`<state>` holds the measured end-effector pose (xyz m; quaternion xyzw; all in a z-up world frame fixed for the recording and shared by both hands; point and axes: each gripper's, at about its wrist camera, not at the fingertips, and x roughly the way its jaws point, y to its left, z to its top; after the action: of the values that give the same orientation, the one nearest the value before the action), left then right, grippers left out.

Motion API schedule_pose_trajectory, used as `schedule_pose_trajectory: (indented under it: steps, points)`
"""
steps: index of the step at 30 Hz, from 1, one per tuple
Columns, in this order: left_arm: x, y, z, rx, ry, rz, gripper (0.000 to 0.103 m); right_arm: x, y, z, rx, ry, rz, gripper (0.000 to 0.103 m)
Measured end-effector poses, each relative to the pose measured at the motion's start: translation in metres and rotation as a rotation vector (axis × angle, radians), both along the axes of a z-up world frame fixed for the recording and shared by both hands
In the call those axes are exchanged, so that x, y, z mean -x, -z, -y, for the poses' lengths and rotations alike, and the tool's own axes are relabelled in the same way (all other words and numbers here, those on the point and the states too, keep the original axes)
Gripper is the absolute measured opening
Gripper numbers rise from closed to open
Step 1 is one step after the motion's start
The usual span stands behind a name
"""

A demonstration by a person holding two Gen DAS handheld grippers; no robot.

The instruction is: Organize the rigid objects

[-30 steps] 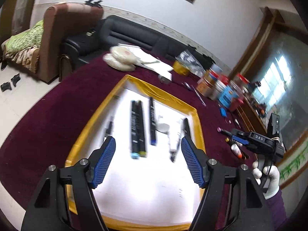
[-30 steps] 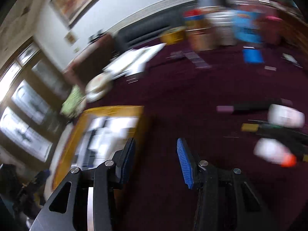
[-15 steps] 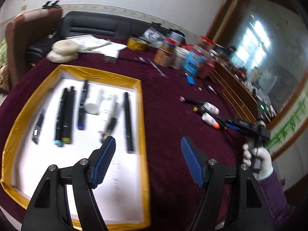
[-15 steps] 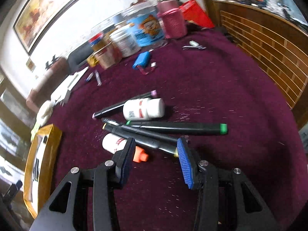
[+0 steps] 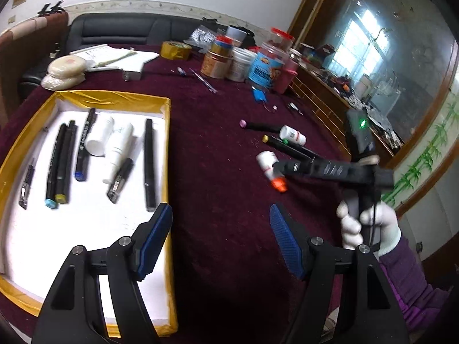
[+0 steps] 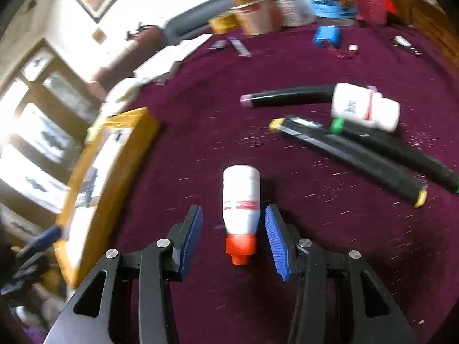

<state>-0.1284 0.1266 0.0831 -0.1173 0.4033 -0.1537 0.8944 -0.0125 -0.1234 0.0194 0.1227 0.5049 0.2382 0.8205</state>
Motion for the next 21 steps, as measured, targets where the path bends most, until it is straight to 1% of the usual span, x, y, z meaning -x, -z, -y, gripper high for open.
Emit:
schedule_pose_trajectory:
  steps: [1, 2, 3, 4, 5, 8, 9, 10, 12, 13, 14, 15, 16, 17, 19, 21]
  points:
    - [0.000, 0.001, 0.002, 0.001, 0.007, -0.002, 0.070, 0.001, -0.003, 0.002, -0.041, -0.008, 0.001, 0.042]
    - [0.000, 0.001, 0.005, 0.001, 0.015, -0.005, 0.070, 0.002, -0.007, 0.007, -0.073, 0.006, 0.014, 0.042]
    - [0.000, 0.003, 0.008, -0.001, 0.022, -0.009, 0.070, 0.003, -0.013, 0.015, -0.081, 0.040, 0.043, 0.042]
    - [-0.001, 0.004, 0.011, -0.001, 0.027, -0.014, 0.070, 0.003, -0.020, 0.025, -0.039, 0.085, 0.087, 0.042]
    - [-0.002, 0.006, 0.014, 0.001, 0.033, -0.021, 0.070, 0.001, -0.024, 0.029, 0.003, 0.109, 0.111, 0.042]
    - [-0.004, 0.011, 0.024, 0.010, 0.055, -0.045, 0.070, -0.007, -0.027, 0.040, 0.209, 0.186, 0.201, 0.042]
    - [-0.005, 0.012, 0.028, 0.011, 0.064, -0.054, 0.070, -0.011, -0.024, 0.041, 0.256, 0.195, 0.216, 0.042]
    - [-0.005, 0.013, 0.032, 0.011, 0.073, -0.063, 0.070, -0.018, -0.019, 0.042, 0.293, 0.194, 0.211, 0.043]
    - [-0.006, 0.014, 0.038, 0.003, 0.086, -0.070, 0.070, -0.031, -0.001, 0.041, 0.314, 0.180, 0.151, 0.046]
    - [-0.007, 0.015, 0.040, -0.006, 0.088, -0.071, 0.070, -0.028, -0.001, 0.038, 0.325, 0.180, 0.186, 0.046]
    - [-0.008, 0.015, 0.042, -0.014, 0.087, -0.074, 0.070, -0.025, 0.000, 0.034, 0.296, 0.147, 0.161, 0.046]
    - [-0.011, 0.016, 0.044, -0.017, 0.085, -0.079, 0.070, -0.024, 0.001, 0.031, 0.237, 0.106, 0.120, 0.047]
    - [-0.013, 0.017, 0.046, -0.018, 0.084, -0.085, 0.070, -0.021, 0.005, 0.025, 0.142, 0.047, 0.048, 0.046]
    - [-0.016, 0.018, 0.047, -0.020, 0.082, -0.090, 0.070, -0.017, 0.004, 0.023, 0.122, 0.028, 0.051, 0.046]
    - [-0.024, 0.021, 0.053, -0.028, 0.078, -0.105, 0.070, -0.011, 0.007, 0.014, 0.084, -0.032, 0.025, 0.046]
    - [-0.032, 0.025, 0.061, -0.036, 0.077, -0.119, 0.070, -0.010, 0.008, 0.011, 0.099, -0.025, 0.046, 0.046]
